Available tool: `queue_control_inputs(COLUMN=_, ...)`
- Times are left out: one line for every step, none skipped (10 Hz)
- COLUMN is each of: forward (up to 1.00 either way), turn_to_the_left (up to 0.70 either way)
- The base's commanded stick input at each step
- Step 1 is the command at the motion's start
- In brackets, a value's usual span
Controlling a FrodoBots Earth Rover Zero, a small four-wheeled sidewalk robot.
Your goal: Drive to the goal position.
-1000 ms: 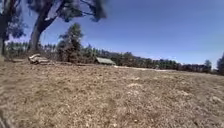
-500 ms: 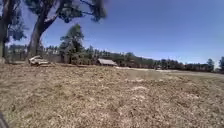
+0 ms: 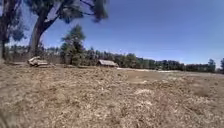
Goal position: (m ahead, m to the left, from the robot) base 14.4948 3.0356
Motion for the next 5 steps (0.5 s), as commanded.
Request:
queue_control_inputs(forward=0.70, turn_to_the_left=0.00)
queue_control_inputs(forward=0.70, turn_to_the_left=0.00)
queue_control_inputs(forward=0.70, turn_to_the_left=0.00)
queue_control_inputs(forward=0.70, turn_to_the_left=0.00)
queue_control_inputs(forward=0.70, turn_to_the_left=0.00)
